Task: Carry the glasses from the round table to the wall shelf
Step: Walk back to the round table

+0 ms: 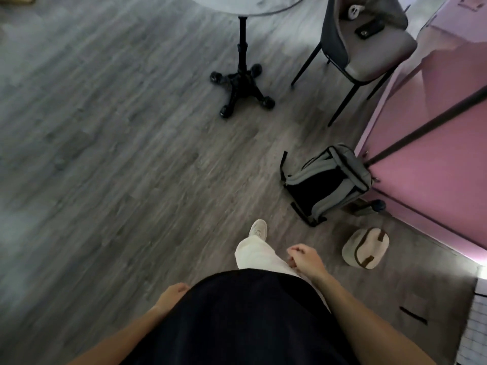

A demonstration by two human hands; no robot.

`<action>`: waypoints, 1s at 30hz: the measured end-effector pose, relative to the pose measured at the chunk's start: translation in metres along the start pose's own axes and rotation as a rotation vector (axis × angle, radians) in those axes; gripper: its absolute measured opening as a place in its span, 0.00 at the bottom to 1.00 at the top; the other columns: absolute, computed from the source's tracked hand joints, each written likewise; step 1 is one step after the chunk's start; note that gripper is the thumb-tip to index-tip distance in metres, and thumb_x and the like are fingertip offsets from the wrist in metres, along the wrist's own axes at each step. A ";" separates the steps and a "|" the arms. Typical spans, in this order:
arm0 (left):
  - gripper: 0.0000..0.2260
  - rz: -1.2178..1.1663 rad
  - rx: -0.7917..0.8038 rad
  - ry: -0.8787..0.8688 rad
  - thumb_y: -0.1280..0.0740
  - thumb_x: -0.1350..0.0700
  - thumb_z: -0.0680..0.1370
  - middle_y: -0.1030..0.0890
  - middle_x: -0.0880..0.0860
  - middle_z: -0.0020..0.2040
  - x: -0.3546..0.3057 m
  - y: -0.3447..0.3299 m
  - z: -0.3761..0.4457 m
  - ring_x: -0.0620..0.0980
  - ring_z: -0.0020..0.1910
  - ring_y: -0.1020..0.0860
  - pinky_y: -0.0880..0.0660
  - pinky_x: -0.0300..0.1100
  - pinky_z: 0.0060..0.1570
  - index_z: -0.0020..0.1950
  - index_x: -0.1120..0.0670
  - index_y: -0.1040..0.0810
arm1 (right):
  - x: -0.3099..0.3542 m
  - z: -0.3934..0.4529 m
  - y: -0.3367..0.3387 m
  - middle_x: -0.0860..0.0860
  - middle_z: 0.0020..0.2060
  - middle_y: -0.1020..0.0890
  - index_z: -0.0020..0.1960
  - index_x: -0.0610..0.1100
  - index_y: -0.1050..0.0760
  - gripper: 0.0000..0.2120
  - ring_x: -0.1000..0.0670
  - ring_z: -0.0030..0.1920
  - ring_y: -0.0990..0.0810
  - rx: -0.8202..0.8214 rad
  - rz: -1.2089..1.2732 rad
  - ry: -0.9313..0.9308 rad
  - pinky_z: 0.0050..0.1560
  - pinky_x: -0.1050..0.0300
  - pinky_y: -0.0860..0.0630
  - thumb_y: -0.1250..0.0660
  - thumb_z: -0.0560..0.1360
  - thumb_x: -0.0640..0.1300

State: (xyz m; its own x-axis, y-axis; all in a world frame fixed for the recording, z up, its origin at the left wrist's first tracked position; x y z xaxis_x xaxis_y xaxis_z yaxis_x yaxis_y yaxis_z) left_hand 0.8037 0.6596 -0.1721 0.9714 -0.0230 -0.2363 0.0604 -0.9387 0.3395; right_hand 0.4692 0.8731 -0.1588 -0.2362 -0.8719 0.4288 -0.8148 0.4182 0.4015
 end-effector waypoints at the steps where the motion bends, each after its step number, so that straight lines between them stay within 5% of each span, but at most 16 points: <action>1: 0.11 -0.021 -0.022 0.012 0.35 0.60 0.81 0.22 0.47 0.43 -0.015 0.012 0.006 0.51 0.51 0.22 0.28 0.37 0.47 0.40 0.49 0.25 | 0.012 0.014 0.014 0.51 0.37 0.15 0.42 0.51 0.18 0.07 0.48 0.43 0.16 0.013 -0.045 0.008 0.51 0.47 0.19 0.34 0.75 0.47; 5: 0.09 -0.150 -0.207 0.036 0.36 0.56 0.81 0.18 0.56 0.49 -0.090 0.076 0.027 0.54 0.51 0.22 0.30 0.42 0.50 0.43 0.56 0.21 | 0.048 0.059 0.058 0.49 0.41 0.16 0.44 0.47 0.19 0.08 0.46 0.45 0.17 0.080 -0.221 0.001 0.49 0.50 0.20 0.35 0.77 0.48; 9: 0.07 -0.220 -0.299 0.008 0.33 0.50 0.77 0.15 0.52 0.48 -0.158 0.138 0.058 0.54 0.52 0.19 0.25 0.45 0.55 0.44 0.52 0.18 | 0.086 0.100 0.098 0.47 0.40 0.17 0.44 0.41 0.21 0.11 0.44 0.47 0.17 0.072 -0.304 -0.013 0.53 0.49 0.23 0.36 0.78 0.47; 16: 0.05 -0.243 -0.154 -0.045 0.30 0.53 0.77 0.16 0.47 0.47 -0.242 0.167 0.098 0.48 0.52 0.19 0.27 0.42 0.55 0.42 0.44 0.18 | 0.132 0.156 0.114 0.48 0.42 0.16 0.41 0.47 0.21 0.09 0.47 0.45 0.17 0.120 -0.324 -0.060 0.51 0.51 0.22 0.36 0.78 0.48; 20: 0.06 -0.348 -0.198 -0.030 0.33 0.55 0.79 0.16 0.49 0.48 -0.283 0.226 0.136 0.49 0.52 0.20 0.29 0.41 0.53 0.46 0.51 0.16 | 0.164 0.184 0.110 0.40 0.48 0.17 0.37 0.44 0.26 0.12 0.42 0.53 0.18 0.135 -0.364 -0.135 0.49 0.53 0.25 0.38 0.78 0.45; 26: 0.08 -0.232 -0.115 -0.034 0.34 0.55 0.79 0.16 0.49 0.48 -0.342 0.313 0.190 0.49 0.52 0.20 0.26 0.44 0.56 0.42 0.51 0.18 | 0.263 0.227 0.111 0.43 0.53 0.17 0.54 0.37 0.20 0.16 0.44 0.57 0.19 0.162 -0.335 -0.169 0.53 0.54 0.26 0.38 0.78 0.48; 30: 0.11 -0.110 -0.052 -0.083 0.35 0.49 0.75 0.19 0.49 0.40 -0.389 0.374 0.217 0.48 0.44 0.21 0.27 0.42 0.49 0.41 0.53 0.18 | 0.359 0.261 0.136 0.46 0.47 0.17 0.42 0.44 0.21 0.10 0.45 0.51 0.20 0.035 -0.246 -0.104 0.53 0.53 0.26 0.38 0.77 0.46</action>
State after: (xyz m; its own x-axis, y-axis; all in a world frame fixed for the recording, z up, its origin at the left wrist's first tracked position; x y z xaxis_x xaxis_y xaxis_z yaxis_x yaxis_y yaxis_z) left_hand 0.3987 0.2430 -0.1513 0.9359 0.0489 -0.3488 0.1798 -0.9179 0.3538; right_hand 0.1353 0.5503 -0.1609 -0.0805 -0.9685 0.2356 -0.8719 0.1830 0.4542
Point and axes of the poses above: each hand's wrist, its own z-axis towards the middle knuckle, its own y-axis out of the back of the hand, x = y × z, the point moved 7 cm from there along z, towards the middle knuckle
